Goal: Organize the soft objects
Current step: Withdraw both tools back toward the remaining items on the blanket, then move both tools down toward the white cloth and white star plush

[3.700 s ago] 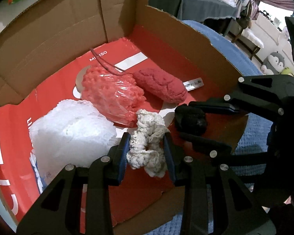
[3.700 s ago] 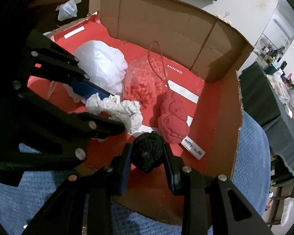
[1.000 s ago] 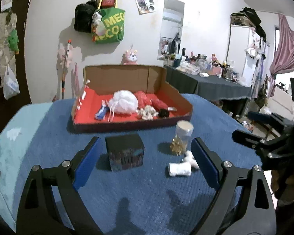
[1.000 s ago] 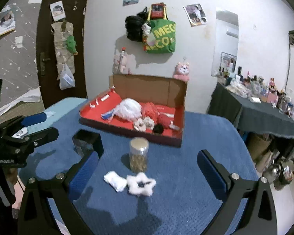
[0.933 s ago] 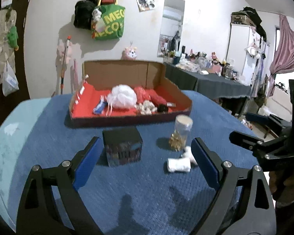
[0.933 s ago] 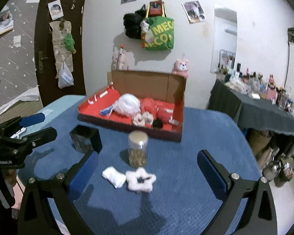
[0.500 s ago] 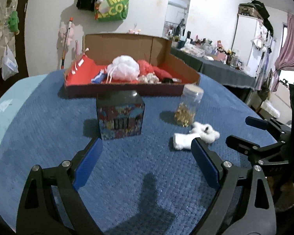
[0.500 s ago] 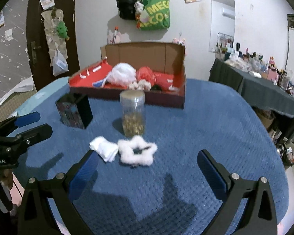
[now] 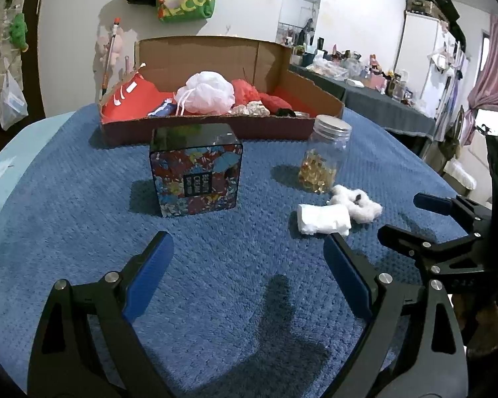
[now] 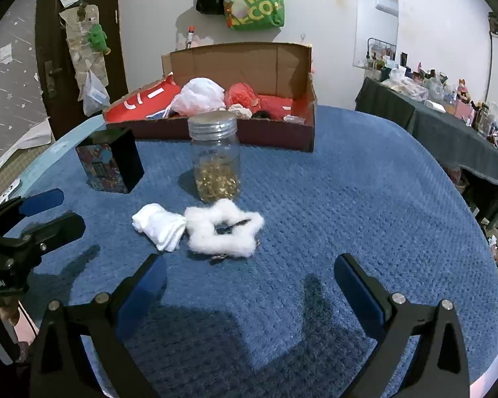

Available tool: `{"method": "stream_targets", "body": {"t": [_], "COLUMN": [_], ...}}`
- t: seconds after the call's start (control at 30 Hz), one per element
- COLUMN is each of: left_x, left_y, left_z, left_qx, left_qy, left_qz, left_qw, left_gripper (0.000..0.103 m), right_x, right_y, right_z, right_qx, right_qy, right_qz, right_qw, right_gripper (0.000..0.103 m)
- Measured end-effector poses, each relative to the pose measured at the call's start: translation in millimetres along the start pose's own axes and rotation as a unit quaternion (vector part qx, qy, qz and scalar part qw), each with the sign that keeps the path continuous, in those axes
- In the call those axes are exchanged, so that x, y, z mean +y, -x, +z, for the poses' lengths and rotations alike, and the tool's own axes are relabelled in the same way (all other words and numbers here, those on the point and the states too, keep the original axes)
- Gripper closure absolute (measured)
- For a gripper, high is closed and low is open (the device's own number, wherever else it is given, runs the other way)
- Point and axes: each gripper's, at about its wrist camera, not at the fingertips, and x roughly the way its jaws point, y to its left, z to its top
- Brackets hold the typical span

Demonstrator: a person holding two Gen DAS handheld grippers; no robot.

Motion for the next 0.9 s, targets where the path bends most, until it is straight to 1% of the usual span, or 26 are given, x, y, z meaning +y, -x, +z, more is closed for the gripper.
{"method": "stream_targets", "body": {"t": [0.27, 0.4, 0.53, 0.67, 0.77, 0.8, 0.9], "left_x": [-1, -5, -13, -22, -30, -32, -39], "left_y": [-7, -12, -20, -30, -37, -40, -48], "left_z": [1, 5, 11, 16, 19, 20, 22], "left_qx": [0.012, 0.025, 0.04, 0.053, 0.063, 0.067, 0.078], "left_qy": [-0.003, -0.006, -0.012, -0.017, -0.029, -0.032, -0.044], "left_qz": [-0.004, -0.02, -0.04, -0.068, -0.084, -0.087, -0.094], "left_qw": [0.9999, 0.9995, 0.9983, 0.9961, 0.9941, 0.9934, 0.9915], "left_gripper": [0.011, 0.011, 0.011, 0.011, 0.011, 0.011, 0.011], "right_x": [-2, -7, -13, -13, -11, -11, -11], "right_y": [-7, -11, -21, -28, -35, -37, -44], "right_z": [2, 6, 12, 18, 22, 23, 25], "right_qx": [0.009, 0.015, 0.032, 0.045, 0.056, 0.061, 0.077], "right_qy": [0.001, 0.004, 0.017, 0.047, 0.076, 0.083, 0.103], "right_qz": [0.002, 0.01, 0.027, 0.048, 0.063, 0.068, 0.09], "right_qw": [1.0, 1.0, 0.999, 0.997, 0.994, 0.992, 0.988], "right_gripper": [0.0, 0.0, 0.0, 0.0, 0.003, 0.006, 0.009]}}
